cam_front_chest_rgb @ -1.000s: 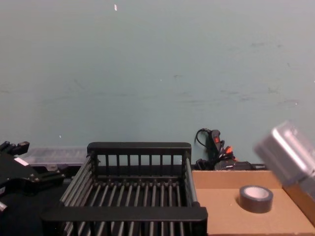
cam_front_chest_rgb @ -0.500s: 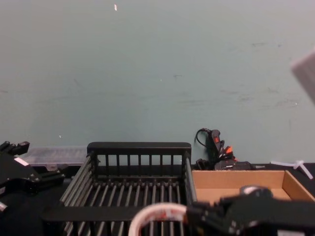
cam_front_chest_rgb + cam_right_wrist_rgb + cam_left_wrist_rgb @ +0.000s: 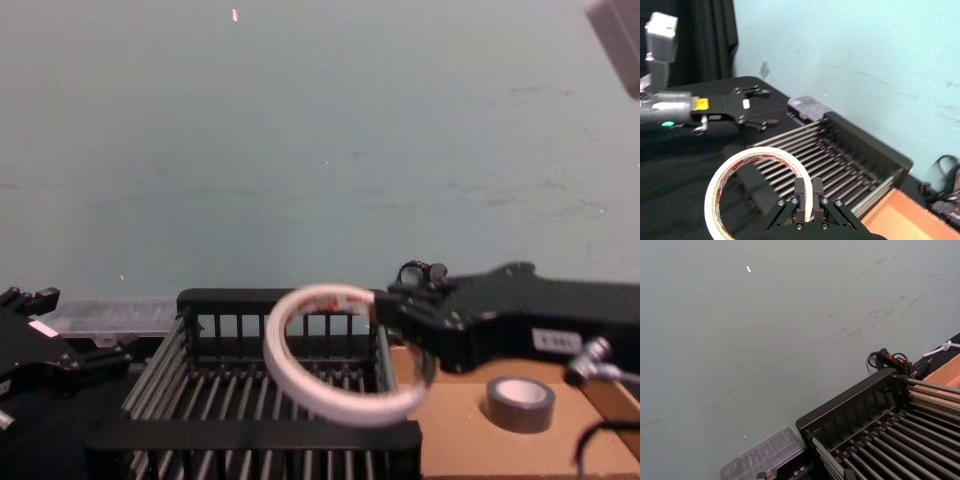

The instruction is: Pick up the white tape and place it into the black box , Pick up the silver tape and place it into the brown box.

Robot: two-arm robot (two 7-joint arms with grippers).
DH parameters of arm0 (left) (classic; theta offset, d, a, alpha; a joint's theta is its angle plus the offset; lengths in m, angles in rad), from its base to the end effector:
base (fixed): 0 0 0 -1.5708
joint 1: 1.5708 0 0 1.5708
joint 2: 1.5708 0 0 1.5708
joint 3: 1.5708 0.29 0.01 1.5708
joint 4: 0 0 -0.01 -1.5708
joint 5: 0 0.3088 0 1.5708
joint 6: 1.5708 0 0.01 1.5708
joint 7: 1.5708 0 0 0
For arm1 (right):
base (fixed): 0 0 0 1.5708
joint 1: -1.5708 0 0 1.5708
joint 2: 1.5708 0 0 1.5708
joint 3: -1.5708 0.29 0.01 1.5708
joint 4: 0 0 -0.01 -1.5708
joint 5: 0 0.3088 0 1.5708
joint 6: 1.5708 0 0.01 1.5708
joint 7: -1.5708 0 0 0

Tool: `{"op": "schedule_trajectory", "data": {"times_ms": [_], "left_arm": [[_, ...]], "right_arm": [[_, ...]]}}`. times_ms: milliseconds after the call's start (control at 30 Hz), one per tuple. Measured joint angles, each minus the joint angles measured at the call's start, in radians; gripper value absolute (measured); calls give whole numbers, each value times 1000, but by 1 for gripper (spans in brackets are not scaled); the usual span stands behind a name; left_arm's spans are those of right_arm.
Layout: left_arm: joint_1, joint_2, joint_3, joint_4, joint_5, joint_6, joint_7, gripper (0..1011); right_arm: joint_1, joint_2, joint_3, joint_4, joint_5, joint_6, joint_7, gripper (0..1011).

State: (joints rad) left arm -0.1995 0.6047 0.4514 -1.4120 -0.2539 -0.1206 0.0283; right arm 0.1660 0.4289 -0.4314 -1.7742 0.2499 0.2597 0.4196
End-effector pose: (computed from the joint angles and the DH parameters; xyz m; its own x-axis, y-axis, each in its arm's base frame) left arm 0.3581 0.0827 -0.3023 0.2923 0.8803 0.3737 -0.9552 0.2873 0.0702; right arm 0.3355 0.0250 -0.2206 0.7545 -0.6381 0.1536 0.6563 0.7351 -0.1702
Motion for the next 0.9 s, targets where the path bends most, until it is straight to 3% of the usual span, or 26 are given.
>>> {"op": "schedule_trajectory", "data": {"times_ms": [433,900], "left_arm": [[0,0,0,0,0,0,0,1001],[0,0,0,0,0,0,0,1001]], "right_arm": [[153,-103,-37,180,-73,-31,-62,94],[299,-258,-78,477,-184,-88,-125,94]]}}
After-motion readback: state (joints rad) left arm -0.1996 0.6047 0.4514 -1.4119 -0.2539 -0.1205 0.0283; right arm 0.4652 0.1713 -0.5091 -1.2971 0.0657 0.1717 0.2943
